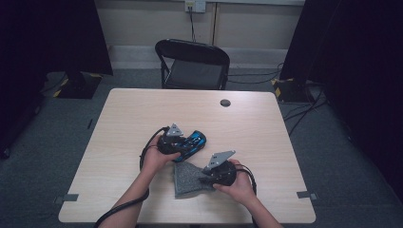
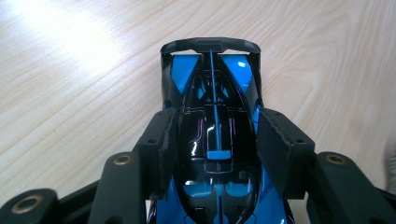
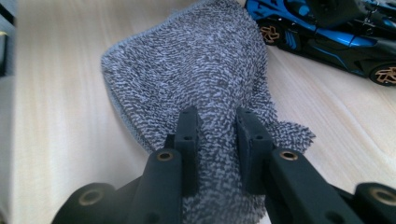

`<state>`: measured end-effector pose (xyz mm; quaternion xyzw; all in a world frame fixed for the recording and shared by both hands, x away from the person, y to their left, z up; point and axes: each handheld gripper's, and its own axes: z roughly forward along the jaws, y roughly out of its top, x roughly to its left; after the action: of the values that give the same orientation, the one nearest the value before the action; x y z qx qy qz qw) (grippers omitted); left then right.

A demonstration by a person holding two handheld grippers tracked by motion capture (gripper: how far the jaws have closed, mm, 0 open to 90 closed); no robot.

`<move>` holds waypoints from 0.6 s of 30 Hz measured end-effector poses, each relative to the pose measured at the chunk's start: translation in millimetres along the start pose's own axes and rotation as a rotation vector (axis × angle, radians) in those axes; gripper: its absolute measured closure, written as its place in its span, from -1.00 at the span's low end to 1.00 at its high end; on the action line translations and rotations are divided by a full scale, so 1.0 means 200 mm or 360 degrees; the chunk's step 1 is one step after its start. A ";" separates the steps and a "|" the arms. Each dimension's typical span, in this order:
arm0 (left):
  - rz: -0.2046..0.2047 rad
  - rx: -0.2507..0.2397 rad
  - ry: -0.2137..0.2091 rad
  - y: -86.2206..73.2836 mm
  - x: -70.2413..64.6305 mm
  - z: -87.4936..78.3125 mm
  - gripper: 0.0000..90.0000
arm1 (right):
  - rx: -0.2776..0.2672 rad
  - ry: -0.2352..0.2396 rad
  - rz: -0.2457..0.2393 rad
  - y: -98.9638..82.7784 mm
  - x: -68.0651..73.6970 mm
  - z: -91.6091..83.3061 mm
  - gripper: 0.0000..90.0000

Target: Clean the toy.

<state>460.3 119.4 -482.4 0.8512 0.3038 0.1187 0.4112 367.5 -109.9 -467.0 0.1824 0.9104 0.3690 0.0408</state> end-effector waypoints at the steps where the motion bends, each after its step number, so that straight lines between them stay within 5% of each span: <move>1: 0.0003 0.0002 -0.0002 0.00 0.00 0.00 0.08 | 0.0014 -0.0013 -0.0005 0.00 -0.01 0.02 0.62; 18: 0.0018 -0.0001 0.0002 0.00 0.00 0.00 0.08 | 0.0044 -0.0104 0.0107 -0.02 -0.13 0.04 0.61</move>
<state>460.0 119.9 -482.7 0.8527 0.2992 0.1218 0.4105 393.2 -116.5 -476.5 0.2255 0.9070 0.3513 0.0556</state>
